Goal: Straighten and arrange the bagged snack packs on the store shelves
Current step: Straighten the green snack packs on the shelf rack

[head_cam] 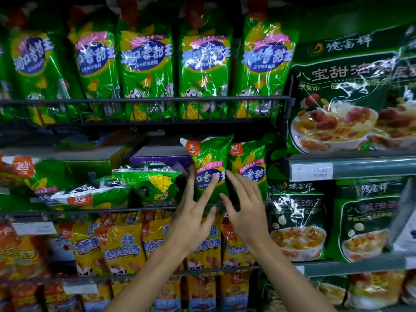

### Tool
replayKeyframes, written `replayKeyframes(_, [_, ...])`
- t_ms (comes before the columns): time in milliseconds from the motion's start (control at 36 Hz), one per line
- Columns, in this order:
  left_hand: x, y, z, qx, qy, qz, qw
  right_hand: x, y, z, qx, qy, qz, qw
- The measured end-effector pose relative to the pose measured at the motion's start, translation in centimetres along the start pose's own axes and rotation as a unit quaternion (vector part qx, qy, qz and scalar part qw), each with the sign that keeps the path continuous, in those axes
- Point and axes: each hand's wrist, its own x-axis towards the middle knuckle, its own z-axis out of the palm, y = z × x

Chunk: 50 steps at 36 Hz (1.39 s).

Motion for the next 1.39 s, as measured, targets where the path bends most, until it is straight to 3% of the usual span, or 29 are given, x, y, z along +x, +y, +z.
replayKeyframes(83, [0.7,-0.1,-0.2,0.048,-0.014,-0.011,0.999,0.2,1.3,-0.4,-0.088,0.019,-0.048,0.995])
replayKeyframes(222, [1.4,-0.2,0.3,0.087,-0.020,-0.038,0.995,0.3,2.5,-1.2,-0.165,-0.029,-0.062,0.984])
replayKeyframes(500, [1.3,-0.2,1.5,0.102,0.054,0.005,0.993,0.2,3.3,-1.9,-0.184,-0.028,-0.023,0.982])
replayKeyframes(944, [2.4,0.1,2.1,0.168,-0.018,0.039,0.985,0.2,2.9,-1.4,-0.123,-0.032,-0.001,0.992])
replayKeyframes(1250, [-0.7,-0.2,-0.7,0.084,-0.005,0.060,0.995,-0.6,1.1,-2.5,-0.029,-0.045,-0.002,0.999])
replayKeyframes(1389, [-4.7,-2.1,-2.5,0.066,0.051,0.073,0.994,-1.0,-0.8,-2.6,0.046,-0.059,-0.015,0.997])
